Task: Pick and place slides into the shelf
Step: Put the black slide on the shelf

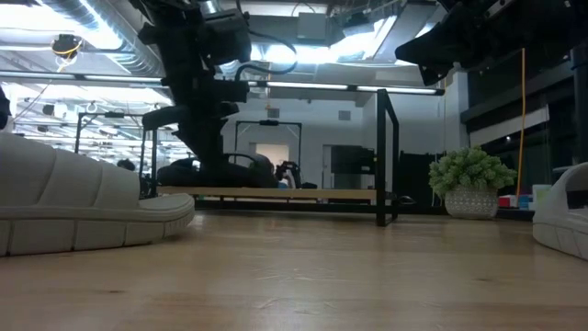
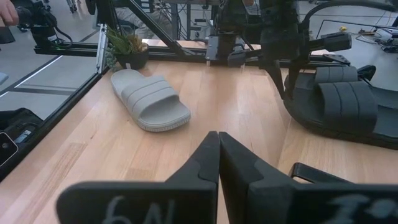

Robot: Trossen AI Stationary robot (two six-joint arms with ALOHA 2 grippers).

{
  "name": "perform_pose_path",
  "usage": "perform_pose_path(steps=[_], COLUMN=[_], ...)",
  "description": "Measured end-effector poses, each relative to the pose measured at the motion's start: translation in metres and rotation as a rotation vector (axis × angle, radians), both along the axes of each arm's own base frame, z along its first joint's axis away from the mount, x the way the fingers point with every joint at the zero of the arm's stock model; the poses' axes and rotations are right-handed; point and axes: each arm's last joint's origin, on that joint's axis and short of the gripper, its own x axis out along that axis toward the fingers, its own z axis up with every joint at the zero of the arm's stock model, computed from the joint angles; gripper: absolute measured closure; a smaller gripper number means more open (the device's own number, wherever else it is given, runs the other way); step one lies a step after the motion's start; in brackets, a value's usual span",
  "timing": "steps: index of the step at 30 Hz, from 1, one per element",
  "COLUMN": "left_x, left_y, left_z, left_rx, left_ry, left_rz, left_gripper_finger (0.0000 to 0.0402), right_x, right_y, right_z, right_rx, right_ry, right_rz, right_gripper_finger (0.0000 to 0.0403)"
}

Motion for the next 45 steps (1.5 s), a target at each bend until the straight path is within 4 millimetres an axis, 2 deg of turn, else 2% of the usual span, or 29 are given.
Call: perform_pose_path(steps=[6,18,45], left_x=[-0.0019,-0.0034,-0.0093], left_y=[-0.0002,0.0008,0.0011], left_z=[-0.0006,-0.0007,-0.0019], left_rx=[0.005,0.031,0.088], left_ry=[0.021,0.027,0.092], left_rz=[0.008,0.070,0.118], left_gripper_finger=[0.0340,0.0320,0.0317], right_x=[0.0000,0.0000,0.0000], right_y=[0.0000,0.0000,-0.0001], right_z=[0.0000,0.0000,0.0000], right_rx=[0.000,0.000,0.000], right_ry=[0.000,0.000,0.000], right_rz=[0.000,0.000,0.000], right_gripper_finger=[0.0395,0.0395,0.0395])
